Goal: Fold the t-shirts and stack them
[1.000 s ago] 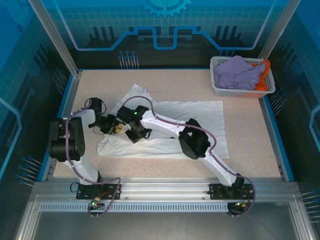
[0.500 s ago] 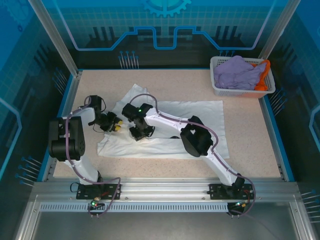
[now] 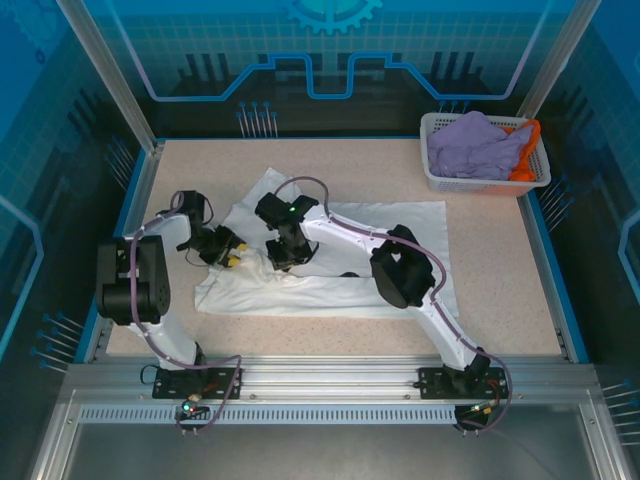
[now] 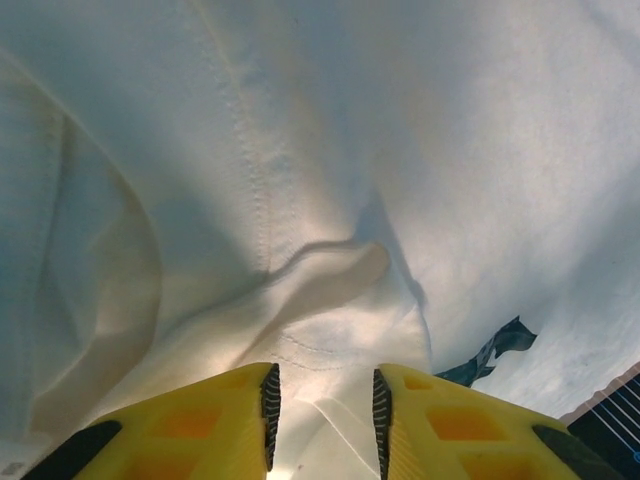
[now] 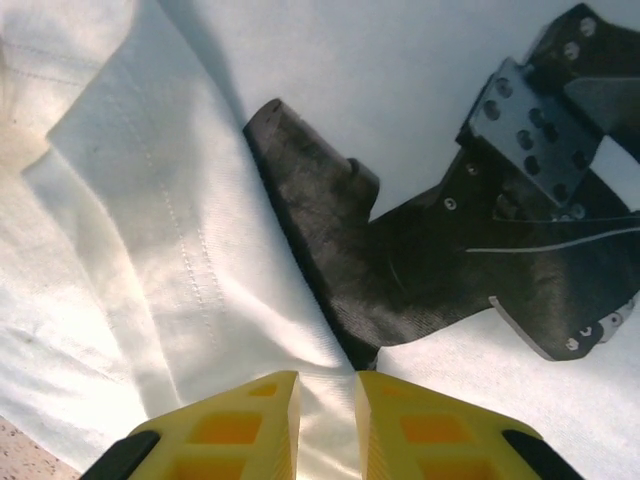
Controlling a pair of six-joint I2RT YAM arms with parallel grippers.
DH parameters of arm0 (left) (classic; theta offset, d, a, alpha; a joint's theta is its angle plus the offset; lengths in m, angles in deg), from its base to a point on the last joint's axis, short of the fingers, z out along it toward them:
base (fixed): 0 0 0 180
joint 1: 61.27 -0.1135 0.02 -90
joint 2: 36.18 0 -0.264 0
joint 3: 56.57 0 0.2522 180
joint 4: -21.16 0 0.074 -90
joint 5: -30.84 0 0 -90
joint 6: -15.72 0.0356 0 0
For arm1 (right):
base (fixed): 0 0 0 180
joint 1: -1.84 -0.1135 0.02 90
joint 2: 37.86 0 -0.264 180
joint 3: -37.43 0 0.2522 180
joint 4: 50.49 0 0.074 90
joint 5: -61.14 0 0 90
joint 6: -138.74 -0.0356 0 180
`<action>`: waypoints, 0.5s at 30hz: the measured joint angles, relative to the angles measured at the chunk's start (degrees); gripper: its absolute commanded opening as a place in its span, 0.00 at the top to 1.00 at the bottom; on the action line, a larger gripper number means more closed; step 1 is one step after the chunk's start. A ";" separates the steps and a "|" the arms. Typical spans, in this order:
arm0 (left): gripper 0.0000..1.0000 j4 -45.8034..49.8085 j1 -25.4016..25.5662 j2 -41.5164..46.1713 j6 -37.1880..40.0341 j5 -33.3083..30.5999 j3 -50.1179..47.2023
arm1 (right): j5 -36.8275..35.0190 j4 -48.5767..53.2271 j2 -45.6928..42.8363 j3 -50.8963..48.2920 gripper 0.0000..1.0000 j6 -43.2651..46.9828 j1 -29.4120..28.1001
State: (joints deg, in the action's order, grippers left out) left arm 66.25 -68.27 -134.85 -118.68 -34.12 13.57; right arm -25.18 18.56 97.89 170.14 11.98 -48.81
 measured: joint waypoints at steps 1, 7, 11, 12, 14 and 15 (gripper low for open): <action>0.67 0.09 0.35 -0.02 0.02 -0.11 0.00 | 0.22 -0.04 0.00 -0.04 0.79 -0.31 0.17; 0.68 0.13 1.29 -1.42 0.74 -0.39 0.00 | 1.75 -0.57 0.00 -0.09 0.70 -0.98 0.83; 0.68 0.52 1.29 -1.68 1.42 -1.51 0.04 | 3.61 -1.18 0.00 -0.11 0.56 -0.37 0.81; 0.70 0.57 1.29 -1.68 1.55 -1.75 0.04 | 4.04 -1.31 0.00 -0.11 0.56 -0.15 0.79; 0.72 0.79 1.29 -1.70 1.97 -2.25 0.09 | 4.59 -1.36 0.00 -0.11 0.55 0.42 0.72; 0.73 0.92 1.29 -1.79 2.23 -2.34 0.11 | 4.76 -1.33 0.00 -0.11 0.54 0.81 0.66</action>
State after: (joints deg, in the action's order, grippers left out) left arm 67.17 -66.98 -136.64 -116.45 -36.46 13.68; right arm -20.41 17.22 97.89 170.04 12.79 -48.15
